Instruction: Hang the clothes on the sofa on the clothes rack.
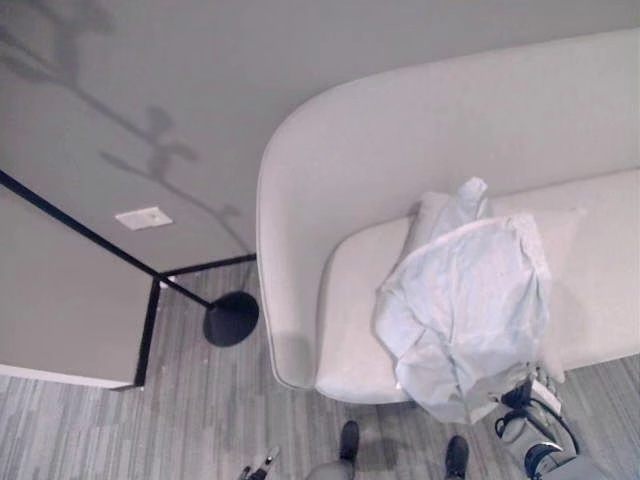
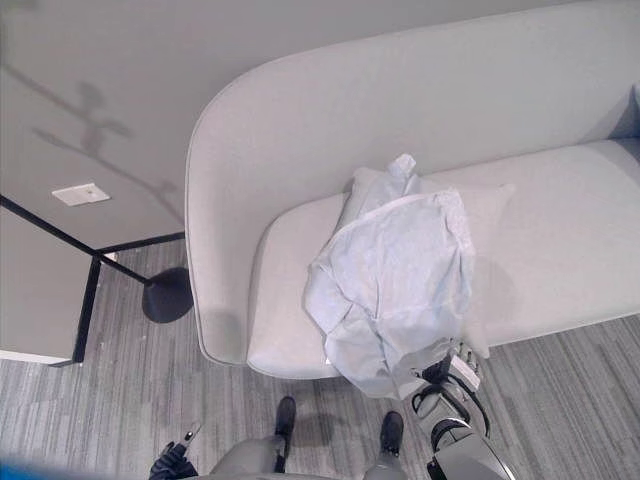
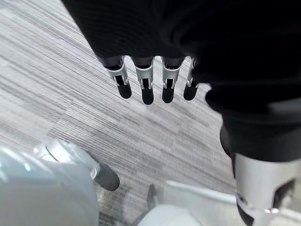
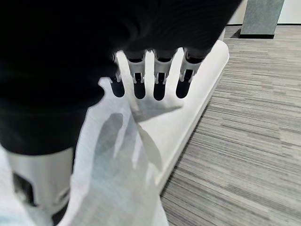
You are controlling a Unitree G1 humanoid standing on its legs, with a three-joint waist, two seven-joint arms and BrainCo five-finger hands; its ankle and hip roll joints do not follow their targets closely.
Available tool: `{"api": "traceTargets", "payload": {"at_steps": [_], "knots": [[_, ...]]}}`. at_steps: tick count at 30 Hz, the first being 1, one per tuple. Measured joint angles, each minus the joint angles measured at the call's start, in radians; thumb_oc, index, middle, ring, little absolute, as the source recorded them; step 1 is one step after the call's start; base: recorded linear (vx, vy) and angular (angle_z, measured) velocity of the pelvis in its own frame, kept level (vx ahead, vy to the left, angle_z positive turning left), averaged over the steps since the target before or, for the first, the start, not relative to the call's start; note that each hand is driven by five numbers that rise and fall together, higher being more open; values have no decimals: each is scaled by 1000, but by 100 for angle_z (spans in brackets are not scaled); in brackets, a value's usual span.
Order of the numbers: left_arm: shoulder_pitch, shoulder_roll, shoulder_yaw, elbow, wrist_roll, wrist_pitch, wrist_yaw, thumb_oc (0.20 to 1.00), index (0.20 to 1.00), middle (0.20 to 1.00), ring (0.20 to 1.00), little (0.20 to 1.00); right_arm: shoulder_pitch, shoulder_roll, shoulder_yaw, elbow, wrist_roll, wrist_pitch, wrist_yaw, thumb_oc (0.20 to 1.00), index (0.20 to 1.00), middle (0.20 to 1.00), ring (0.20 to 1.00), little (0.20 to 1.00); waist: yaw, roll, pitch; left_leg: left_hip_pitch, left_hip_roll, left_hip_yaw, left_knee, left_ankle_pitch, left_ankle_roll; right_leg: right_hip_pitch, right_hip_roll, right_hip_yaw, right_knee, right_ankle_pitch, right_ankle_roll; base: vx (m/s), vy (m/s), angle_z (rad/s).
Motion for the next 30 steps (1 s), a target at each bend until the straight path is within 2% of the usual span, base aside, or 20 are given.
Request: {"api": "traceTargets", "payload": {"at_steps": [4, 9, 13, 18, 22, 26, 27, 28, 29, 30], "knots": [[4, -11, -59, -32, 1, -11, 11, 1000, 1000, 1000, 1000, 1000, -24, -3, -33, 28, 16, 12, -21, 1000, 1000, 1000, 1000, 1000, 7, 23, 4, -44, -4, -1, 17, 1, 1, -37, -4, 1, 0, 10, -1, -10, 4, 0], [8, -13, -114, -67, 3, -17, 26, 1000, 1000, 1000, 1000, 1000, -73, -16, -104, 47, 151, 7, -70, 1000, 1000, 1000, 1000, 1000, 25, 57, 11, -120, -20, -4, 38, 4, 5, -101, -19, 2, 1, 27, 3, -27, 27, 4], [0, -14, -144, -94, 25, -29, 30, 1000, 1000, 1000, 1000, 1000, -162, -25, -117, 33, 254, -61, -104, 1000, 1000, 1000, 1000, 1000, 36, 100, 55, -195, -50, 1, 48, 19, 20, -175, -49, 13, 0, 48, 12, -29, 66, 1], [-18, -4, -187, -131, 101, -53, 66, 1000, 1000, 1000, 1000, 1000, -275, -16, -136, -38, 337, -127, -113, 1000, 1000, 1000, 1000, 1000, 62, 105, 74, -243, -70, 5, 49, 23, 26, -223, -70, 21, 1, 58, 27, -7, 56, 3], [-29, 11, -236, -152, 163, -68, 89, 1000, 1000, 1000, 1000, 1000, -328, 2, -99, -38, 355, -133, -162, 1000, 1000, 1000, 1000, 1000, 81, 105, 75, -275, -86, 3, 50, 25, 30, -253, -86, 18, 1, 57, 32, 3, 52, 5], [-49, 20, -327, -201, 231, -84, 112, 1000, 1000, 1000, 1000, 1000, -324, -23, -31, 14, 324, -124, -175, 1000, 1000, 1000, 1000, 1000, 105, 116, 79, -309, -98, 0, 57, 28, 34, -280, -99, 13, 1, 55, 46, -14, 39, 5], [-53, 18, -333, -210, 248, -85, 113, 1000, 1000, 1000, 1000, 1000, -318, -29, -18, 24, 301, -113, -174, 875, 875, 875, 875, 875, 107, 117, 79, -325, -99, -3, 57, 32, 38, -294, -101, 9, 1, 58, 49, -13, 24, 10], [-61, 15, -336, -209, 254, -84, 113, 1000, 1000, 1000, 1000, 1000, -316, -32, 11, 54, 274, -99, -171, 410, 410, 410, 410, 410, 108, 118, 79, -338, -101, -5, 62, 32, 38, -302, -103, 4, 1, 58, 49, -13, 20, 11], [-62, 15, -336, -210, 257, -84, 113, 1000, 1000, 1000, 1000, 1000, -307, -32, 23, 78, 245, -84, -174, 200, 200, 200, 200, 200, 108, 118, 79, -340, -105, -8, 62, 32, 38, -302, -106, 2, 1, 58, 50, -8, 31, 9], [-62, 15, -335, -210, 258, -84, 114, 1000, 1000, 1000, 1000, 1000, -303, -40, 25, 82, 230, -67, -175, 200, 200, 200, 200, 200, 106, 118, 79, -340, -106, -9, 63, 32, 38, -301, -108, 1, 1, 58, 51, 3, 45, 5]]}}
